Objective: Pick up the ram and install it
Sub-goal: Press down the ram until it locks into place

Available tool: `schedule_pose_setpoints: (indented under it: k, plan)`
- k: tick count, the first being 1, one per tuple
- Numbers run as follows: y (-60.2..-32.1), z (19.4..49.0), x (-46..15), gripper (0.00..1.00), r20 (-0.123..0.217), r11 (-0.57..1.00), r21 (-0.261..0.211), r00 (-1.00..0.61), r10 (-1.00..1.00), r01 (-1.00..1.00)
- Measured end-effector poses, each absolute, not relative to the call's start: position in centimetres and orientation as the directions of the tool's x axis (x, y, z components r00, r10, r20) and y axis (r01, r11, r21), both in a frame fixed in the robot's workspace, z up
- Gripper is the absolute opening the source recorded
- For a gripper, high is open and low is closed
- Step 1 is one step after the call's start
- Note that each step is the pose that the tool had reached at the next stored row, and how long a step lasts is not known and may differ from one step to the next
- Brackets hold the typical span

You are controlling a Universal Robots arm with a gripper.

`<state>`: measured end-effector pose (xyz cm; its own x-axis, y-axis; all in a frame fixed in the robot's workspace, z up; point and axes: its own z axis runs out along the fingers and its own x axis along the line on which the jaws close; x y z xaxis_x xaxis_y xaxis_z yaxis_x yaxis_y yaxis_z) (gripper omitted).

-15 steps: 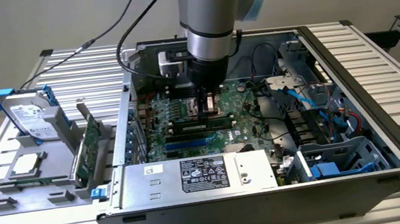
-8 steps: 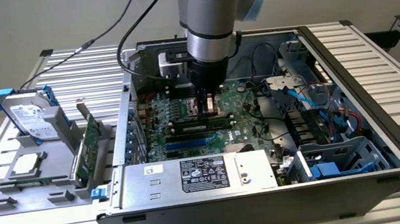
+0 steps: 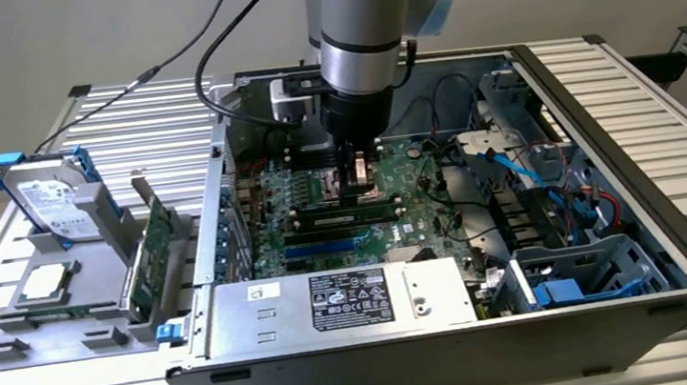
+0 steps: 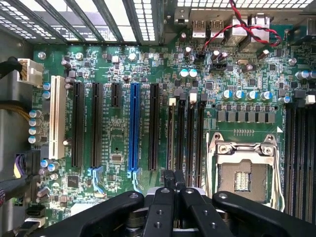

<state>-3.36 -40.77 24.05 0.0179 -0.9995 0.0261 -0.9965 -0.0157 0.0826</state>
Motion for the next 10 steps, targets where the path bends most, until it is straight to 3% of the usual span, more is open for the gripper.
schedule_pose_setpoints:
  k: [10]
  plan:
    - [-40.77,24.06,-3.36,0.11,0.026,-0.016,0.083,0.018,-0.999,-0.996]
